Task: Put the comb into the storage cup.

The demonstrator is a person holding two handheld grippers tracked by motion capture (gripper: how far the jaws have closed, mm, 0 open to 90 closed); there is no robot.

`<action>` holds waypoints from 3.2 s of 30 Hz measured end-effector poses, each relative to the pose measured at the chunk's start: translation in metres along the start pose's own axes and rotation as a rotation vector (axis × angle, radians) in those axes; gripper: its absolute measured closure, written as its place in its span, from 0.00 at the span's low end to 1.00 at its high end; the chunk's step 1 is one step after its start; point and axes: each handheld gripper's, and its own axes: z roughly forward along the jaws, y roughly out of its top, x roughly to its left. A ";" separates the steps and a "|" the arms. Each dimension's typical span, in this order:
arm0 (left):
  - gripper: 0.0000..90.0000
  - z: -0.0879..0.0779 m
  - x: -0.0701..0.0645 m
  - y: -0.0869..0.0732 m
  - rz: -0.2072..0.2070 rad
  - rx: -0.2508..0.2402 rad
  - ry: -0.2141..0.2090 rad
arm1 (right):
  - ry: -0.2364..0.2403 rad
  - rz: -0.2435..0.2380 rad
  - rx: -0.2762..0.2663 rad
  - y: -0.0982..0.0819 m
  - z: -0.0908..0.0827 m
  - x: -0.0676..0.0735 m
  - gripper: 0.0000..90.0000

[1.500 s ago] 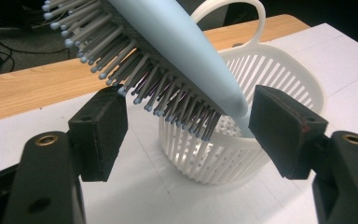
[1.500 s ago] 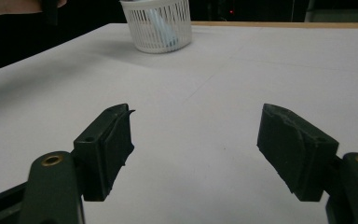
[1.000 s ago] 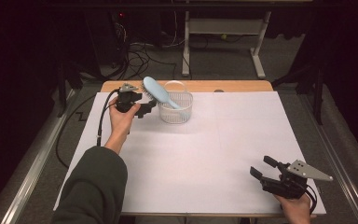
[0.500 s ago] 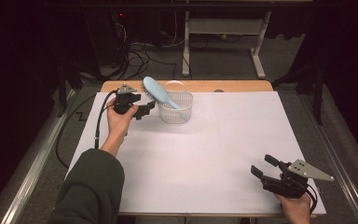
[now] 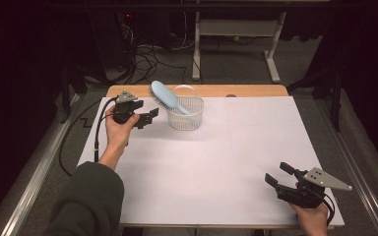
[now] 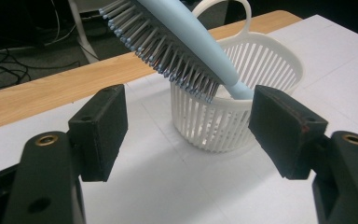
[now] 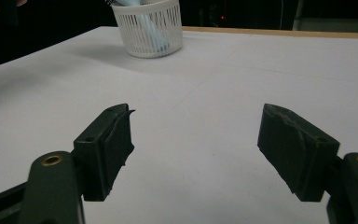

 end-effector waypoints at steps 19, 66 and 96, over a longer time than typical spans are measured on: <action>0.32 -0.010 -0.004 -0.001 0.008 -0.033 -0.016 | -0.004 0.000 0.000 0.000 -0.001 0.000 0.30; 0.31 -0.042 -0.010 -0.011 0.037 -0.063 -0.022 | -0.018 0.011 -0.013 0.000 -0.004 0.000 0.29; 0.30 -0.059 -0.013 -0.018 0.053 -0.077 -0.023 | -0.024 0.015 -0.015 0.000 -0.004 0.000 0.29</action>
